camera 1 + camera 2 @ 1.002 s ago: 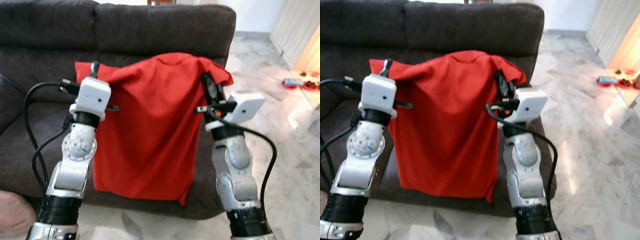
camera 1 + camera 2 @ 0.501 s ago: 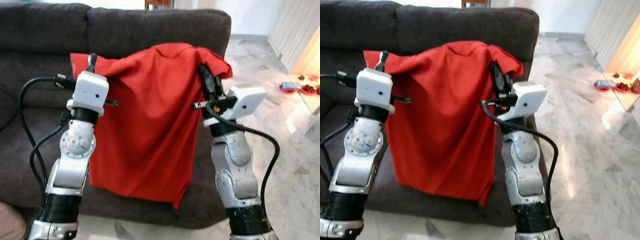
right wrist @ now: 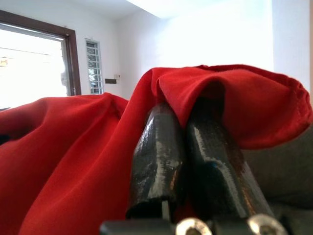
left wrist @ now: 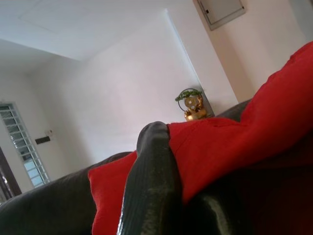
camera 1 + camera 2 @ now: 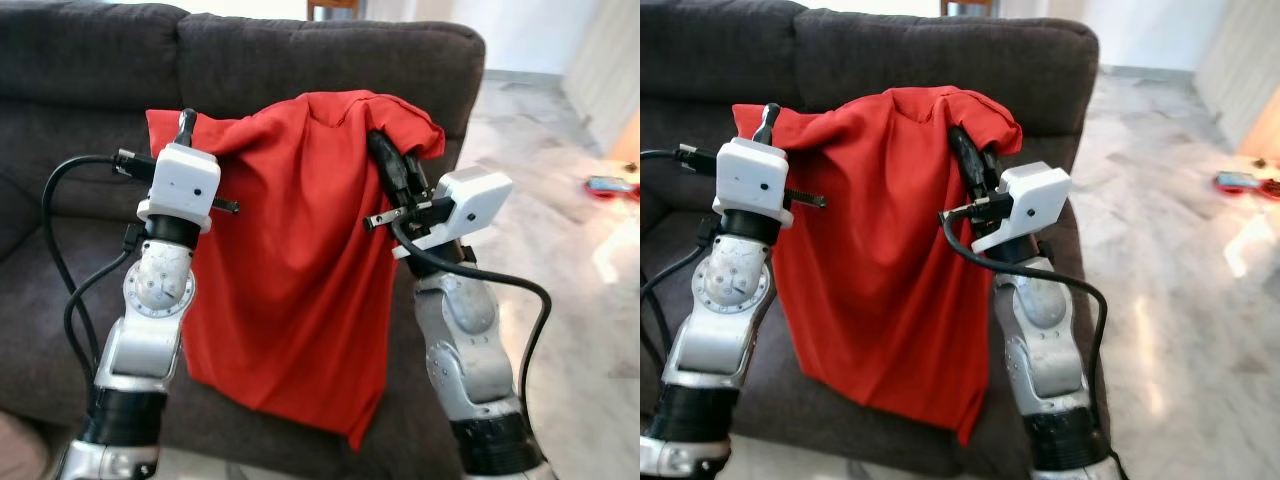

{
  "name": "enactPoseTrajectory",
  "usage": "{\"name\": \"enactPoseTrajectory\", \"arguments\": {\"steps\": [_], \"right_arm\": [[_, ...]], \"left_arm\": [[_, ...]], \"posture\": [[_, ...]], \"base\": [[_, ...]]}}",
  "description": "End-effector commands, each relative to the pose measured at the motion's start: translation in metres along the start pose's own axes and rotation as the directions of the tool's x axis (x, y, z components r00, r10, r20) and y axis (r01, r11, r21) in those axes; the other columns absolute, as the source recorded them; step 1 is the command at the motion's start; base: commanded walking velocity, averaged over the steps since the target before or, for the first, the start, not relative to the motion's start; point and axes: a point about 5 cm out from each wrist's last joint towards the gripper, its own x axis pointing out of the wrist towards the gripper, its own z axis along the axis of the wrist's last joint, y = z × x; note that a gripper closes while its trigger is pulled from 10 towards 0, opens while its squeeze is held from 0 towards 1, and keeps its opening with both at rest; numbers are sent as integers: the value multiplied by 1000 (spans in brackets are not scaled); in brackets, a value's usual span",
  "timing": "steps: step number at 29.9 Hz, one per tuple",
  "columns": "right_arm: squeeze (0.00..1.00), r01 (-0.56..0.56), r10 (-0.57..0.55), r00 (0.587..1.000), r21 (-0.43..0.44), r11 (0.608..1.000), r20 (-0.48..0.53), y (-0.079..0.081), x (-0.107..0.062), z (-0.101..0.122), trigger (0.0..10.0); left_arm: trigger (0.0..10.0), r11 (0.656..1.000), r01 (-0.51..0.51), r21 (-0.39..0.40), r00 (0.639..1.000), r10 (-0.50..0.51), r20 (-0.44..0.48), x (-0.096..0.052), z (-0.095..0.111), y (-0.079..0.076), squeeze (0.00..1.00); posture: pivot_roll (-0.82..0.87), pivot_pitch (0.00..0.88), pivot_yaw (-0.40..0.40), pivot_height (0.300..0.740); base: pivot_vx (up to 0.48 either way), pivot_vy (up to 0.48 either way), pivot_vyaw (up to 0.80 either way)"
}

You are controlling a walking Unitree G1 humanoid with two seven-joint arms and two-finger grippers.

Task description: Move the pillow to the sofa from floor

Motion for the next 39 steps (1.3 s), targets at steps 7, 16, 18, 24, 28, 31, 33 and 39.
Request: {"name": "enactPoseTrajectory", "arguments": {"steps": [7,16,18,24,28,31,33,39], "right_arm": [[0,-49,49,998,0,999,33,10,7,6,10000],[0,-35,34,998,-27,999,-50,4,-1,-11,10000],[0,-34,33,998,-23,999,-53,4,-1,-12,10000],[824,-32,30,997,-15,999,-66,4,-2,-15,10000],[1000,-31,30,997,-12,999,-66,4,-2,-15,10000],[1000,-26,24,997,-19,999,-68,3,-2,-15,10000],[1000,-23,21,997,-22,999,-71,3,-3,-16,10000],[0,13,-16,997,-45,999,-79,-2,-3,-18,10000]], "left_arm": [[10000,994,108,-22,994,-109,-19,-9,-4,-14,0],[10000,963,268,-38,947,-270,-171,-32,-31,-35,0],[10000,962,269,-41,947,-272,-172,-32,-31,-36,0],[10000,961,275,-33,945,-276,-174,-30,-31,-35,1000],[10000,963,269,-28,948,-269,-170,-29,-30,-35,1000],[10000,963,268,-28,948,-269,-169,-29,-30,-35,1000],[10000,963,269,-29,948,-270,-167,-29,-29,-35,1000],[10000,961,274,-33,948,-275,-160,-29,-28,-37,1000]], "posture": [[53,32,-21,740],[55,36,-22,740],[56,37,-22,740],[56,37,-23,740],[55,37,-22,740],[54,38,-22,740],[55,38,-22,740],[55,38,-21,740]], "base": [[0,0,0],[0,0,0],[0,0,0],[0,0,0],[0,0,0],[0,0,0],[0,0,0],[0,0,0]]}}
